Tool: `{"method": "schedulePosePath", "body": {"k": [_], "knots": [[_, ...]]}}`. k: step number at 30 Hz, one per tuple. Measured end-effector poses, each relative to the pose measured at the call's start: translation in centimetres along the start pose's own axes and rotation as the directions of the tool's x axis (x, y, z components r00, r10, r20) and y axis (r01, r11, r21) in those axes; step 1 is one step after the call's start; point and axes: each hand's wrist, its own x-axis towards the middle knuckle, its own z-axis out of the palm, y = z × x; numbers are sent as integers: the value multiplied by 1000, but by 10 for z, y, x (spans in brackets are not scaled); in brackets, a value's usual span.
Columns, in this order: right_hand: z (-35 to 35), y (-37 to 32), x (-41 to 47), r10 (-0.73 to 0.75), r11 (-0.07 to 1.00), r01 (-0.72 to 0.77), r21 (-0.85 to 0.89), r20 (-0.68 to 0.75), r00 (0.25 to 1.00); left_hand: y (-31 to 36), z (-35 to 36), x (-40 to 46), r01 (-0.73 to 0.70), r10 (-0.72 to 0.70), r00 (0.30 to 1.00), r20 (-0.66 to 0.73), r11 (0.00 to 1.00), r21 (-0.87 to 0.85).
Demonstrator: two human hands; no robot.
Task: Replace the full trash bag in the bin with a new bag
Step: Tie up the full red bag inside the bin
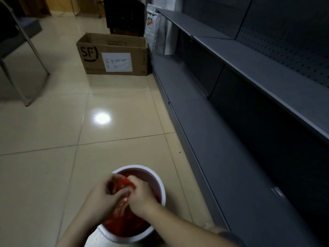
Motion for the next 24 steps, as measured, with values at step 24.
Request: {"method": "schedulePosePath", "body": {"k": [24], "knots": [[11,14,5,69,990,-49,-129,155,985,-35,14,-3,90,-80,989,122,993,-79]]}}
